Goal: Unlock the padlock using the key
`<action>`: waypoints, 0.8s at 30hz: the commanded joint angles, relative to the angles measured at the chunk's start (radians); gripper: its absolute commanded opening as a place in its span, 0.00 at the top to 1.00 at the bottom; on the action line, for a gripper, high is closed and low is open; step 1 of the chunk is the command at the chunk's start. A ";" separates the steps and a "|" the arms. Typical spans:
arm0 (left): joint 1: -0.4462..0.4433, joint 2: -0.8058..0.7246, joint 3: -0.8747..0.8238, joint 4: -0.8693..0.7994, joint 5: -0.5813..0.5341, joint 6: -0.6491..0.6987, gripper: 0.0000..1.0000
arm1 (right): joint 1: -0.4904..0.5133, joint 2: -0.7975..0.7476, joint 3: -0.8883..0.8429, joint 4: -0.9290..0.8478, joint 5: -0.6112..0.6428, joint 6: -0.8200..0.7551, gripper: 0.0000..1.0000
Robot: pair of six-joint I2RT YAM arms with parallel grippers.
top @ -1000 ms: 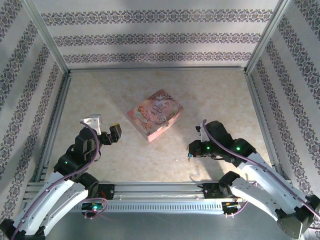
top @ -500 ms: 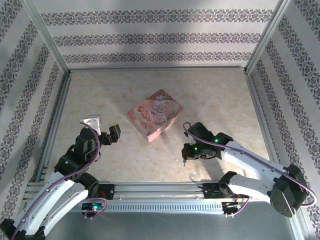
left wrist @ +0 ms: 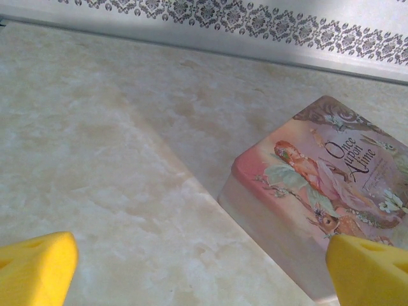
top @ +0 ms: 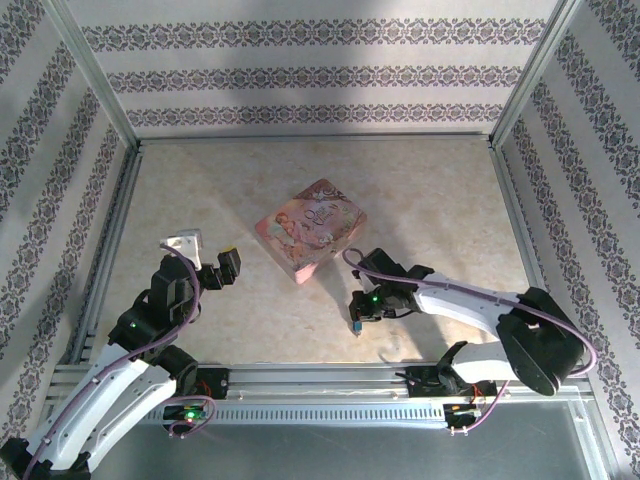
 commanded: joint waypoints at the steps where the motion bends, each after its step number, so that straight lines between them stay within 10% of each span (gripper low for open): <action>1: 0.016 -0.009 -0.005 -0.013 -0.017 0.019 0.00 | 0.011 0.046 0.021 0.057 -0.027 -0.007 1.00; 24: 0.016 -0.009 -0.001 -0.013 -0.082 0.031 0.01 | -0.145 -0.393 0.119 -0.208 0.288 -0.165 0.49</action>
